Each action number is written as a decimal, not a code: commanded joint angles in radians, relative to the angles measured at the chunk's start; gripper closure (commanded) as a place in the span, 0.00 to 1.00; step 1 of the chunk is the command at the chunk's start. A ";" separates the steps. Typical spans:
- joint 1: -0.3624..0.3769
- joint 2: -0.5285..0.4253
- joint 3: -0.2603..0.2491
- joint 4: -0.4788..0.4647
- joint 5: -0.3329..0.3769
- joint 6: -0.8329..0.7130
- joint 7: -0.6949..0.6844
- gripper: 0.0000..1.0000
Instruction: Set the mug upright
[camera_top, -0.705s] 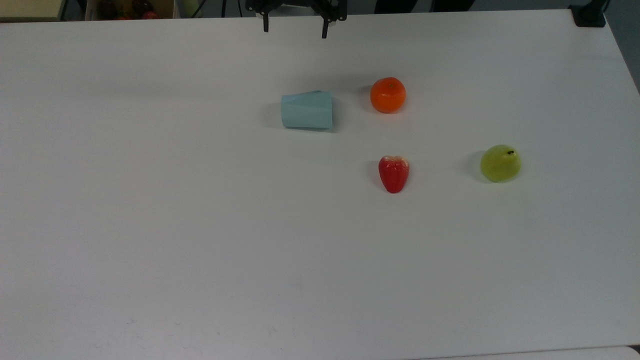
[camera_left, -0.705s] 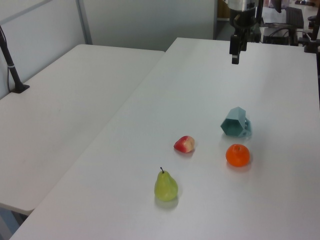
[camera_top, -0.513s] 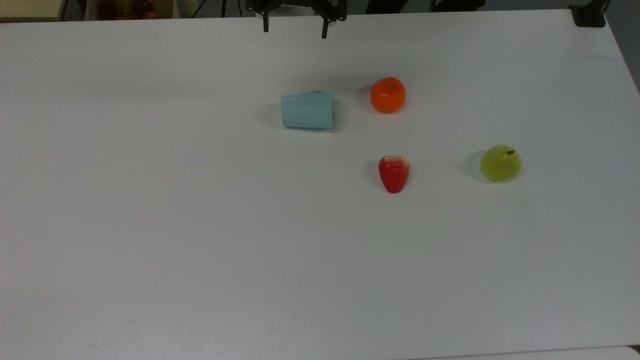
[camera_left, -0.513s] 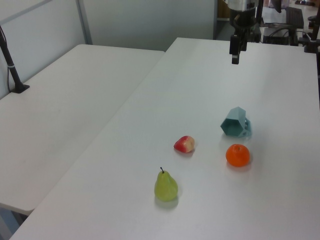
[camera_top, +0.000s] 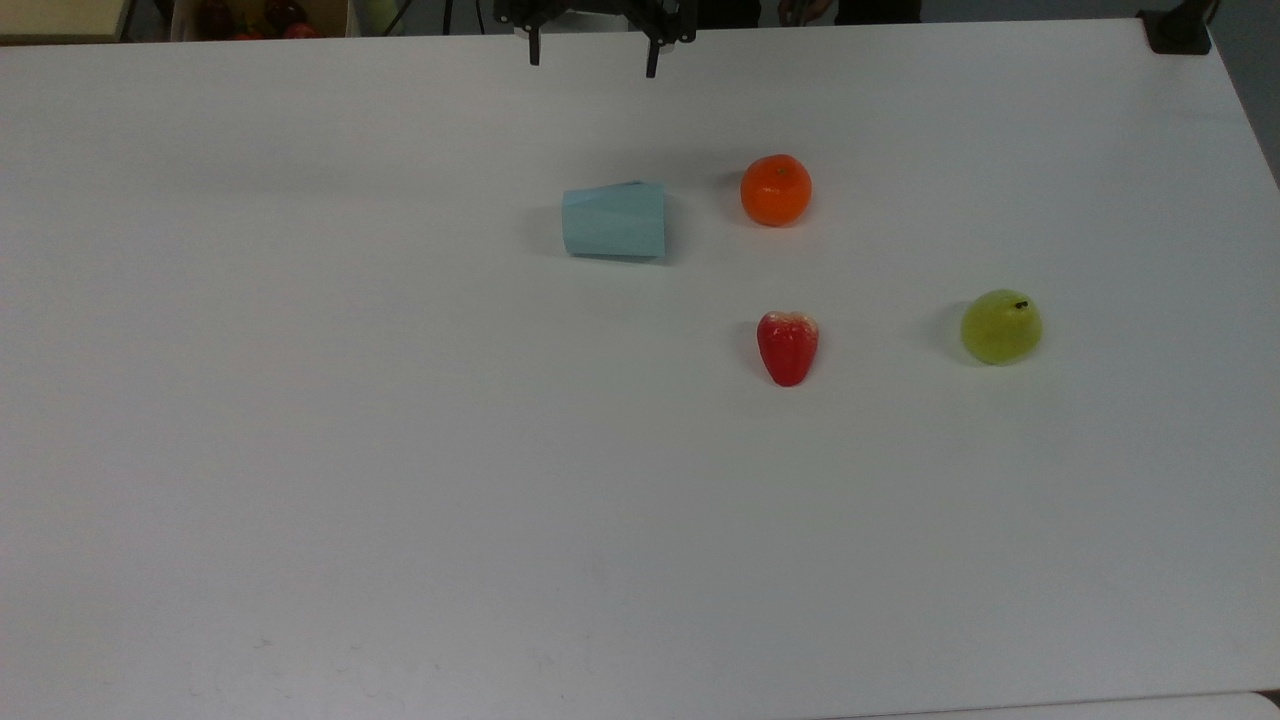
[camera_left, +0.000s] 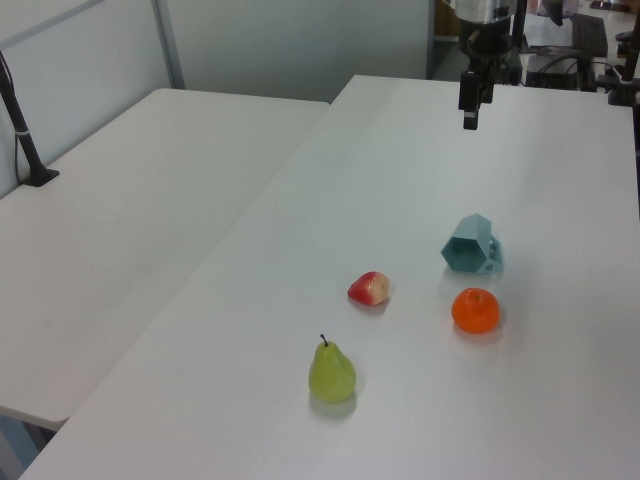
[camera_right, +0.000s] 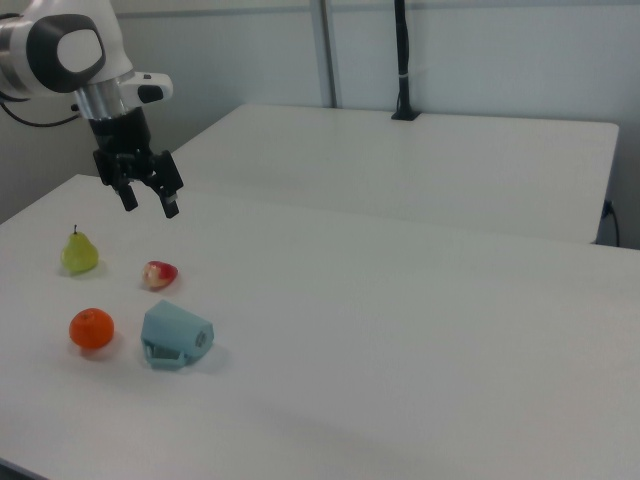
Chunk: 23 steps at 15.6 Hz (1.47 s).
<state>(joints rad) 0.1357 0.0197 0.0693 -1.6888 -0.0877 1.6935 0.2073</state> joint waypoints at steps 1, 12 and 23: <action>0.050 -0.006 -0.003 -0.009 -0.049 -0.005 0.015 0.00; 0.182 0.074 0.093 -0.060 -0.364 -0.155 0.193 0.00; 0.289 0.293 0.109 -0.097 -0.641 -0.153 0.595 0.00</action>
<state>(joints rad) 0.4016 0.2568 0.1829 -1.7935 -0.6736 1.5543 0.7097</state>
